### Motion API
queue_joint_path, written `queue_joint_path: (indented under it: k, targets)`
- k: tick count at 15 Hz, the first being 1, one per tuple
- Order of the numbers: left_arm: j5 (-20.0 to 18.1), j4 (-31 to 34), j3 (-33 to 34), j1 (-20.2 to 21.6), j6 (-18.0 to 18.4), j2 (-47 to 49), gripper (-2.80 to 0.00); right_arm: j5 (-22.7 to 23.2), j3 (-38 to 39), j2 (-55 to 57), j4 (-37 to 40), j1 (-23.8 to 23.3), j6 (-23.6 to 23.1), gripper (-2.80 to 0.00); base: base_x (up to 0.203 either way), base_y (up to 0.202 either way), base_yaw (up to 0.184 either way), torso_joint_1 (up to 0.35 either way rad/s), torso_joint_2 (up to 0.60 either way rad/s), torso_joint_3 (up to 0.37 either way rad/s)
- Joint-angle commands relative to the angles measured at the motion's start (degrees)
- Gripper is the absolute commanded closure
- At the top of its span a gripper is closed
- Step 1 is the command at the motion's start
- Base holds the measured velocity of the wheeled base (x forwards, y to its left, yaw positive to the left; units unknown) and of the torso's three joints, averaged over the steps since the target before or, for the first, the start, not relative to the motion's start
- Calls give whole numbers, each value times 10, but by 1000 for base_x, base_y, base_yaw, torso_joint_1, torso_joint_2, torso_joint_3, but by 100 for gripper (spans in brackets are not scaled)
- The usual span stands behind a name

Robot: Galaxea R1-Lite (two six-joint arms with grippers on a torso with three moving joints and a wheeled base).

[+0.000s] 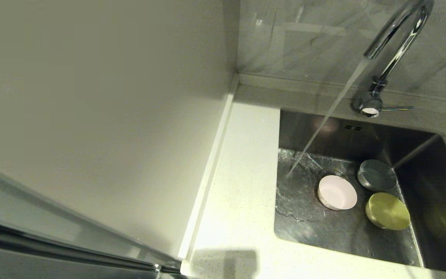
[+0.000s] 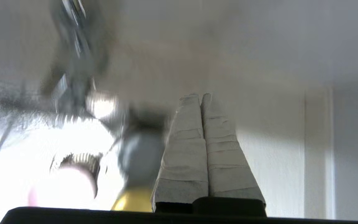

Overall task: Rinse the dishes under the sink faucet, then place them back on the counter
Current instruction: Wait for the water to rinse the bowl

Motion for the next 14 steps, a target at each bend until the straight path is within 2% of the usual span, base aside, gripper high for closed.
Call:
queue_joint_path:
  k: [1,2,3,5,8,10,14]
  targets:
    - [0,0,2,0,0,0,0,2,16,-74,121,-30,61,0,0,0,0,0,0,0]
    - [0,0,2,0,0,0,0,2,40,-104,177,-39,115,0,0,0,0,0,0,0]
    - [0,0,2,0,0,0,0,3,83,-138,227,-50,147,0,0,0,0,0,0,0]
    - [0,0,2,0,0,0,0,18,198,-214,278,-73,171,0,0,0,0,0,0,0]
    - [0,0,1,0,0,0,0,39,382,-372,279,-82,176,0,0,0,0,0,0,0]
    - [0,0,1,0,0,0,0,47,519,-486,205,-53,155,0,0,0,0,0,0,0]
    - [0,0,2,0,0,0,0,35,775,-709,-19,71,103,0,0,0,0,0,0,0]
